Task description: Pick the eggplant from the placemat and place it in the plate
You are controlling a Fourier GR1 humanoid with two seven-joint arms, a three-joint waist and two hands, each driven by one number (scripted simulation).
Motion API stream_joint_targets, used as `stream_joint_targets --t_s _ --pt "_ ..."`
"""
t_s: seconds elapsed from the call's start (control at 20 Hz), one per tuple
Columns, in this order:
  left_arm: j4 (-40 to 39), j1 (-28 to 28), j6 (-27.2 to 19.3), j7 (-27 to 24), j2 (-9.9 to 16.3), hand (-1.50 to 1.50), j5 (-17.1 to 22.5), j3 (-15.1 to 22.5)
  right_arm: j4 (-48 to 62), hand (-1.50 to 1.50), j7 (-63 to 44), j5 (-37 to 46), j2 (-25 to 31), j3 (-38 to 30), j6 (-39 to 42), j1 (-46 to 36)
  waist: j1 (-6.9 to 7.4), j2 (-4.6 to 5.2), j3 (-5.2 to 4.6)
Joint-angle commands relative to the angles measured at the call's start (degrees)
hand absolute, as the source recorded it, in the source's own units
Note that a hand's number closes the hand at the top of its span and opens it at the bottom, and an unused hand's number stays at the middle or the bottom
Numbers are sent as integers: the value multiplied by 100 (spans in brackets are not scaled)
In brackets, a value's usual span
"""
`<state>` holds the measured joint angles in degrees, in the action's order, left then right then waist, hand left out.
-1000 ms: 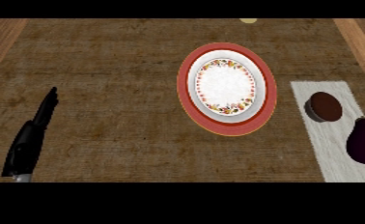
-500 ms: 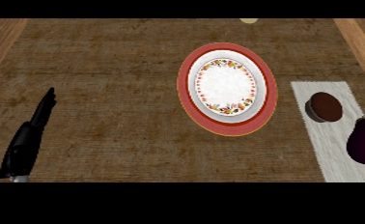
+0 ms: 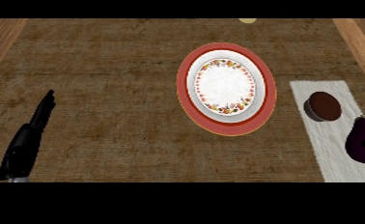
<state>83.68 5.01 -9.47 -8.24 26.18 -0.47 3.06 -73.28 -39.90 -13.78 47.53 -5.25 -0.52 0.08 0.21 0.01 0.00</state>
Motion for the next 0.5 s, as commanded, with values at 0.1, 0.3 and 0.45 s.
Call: stream_joint_targets --t_s 0.1,0.3,0.45 --pt "-47 11 125 -75 -281 0 -217 -131 754 -150 463 277 -265 -256 693 -192 -9 0 1" --pt "765 526 15 188 -396 0 -532 -32 614 -150 296 505 -425 -395 632 -137 -4 -9 1" --pt "383 299 178 22 -479 0 -472 -250 1033 -150 726 879 -921 -250 410 -238 -8 -4 1"
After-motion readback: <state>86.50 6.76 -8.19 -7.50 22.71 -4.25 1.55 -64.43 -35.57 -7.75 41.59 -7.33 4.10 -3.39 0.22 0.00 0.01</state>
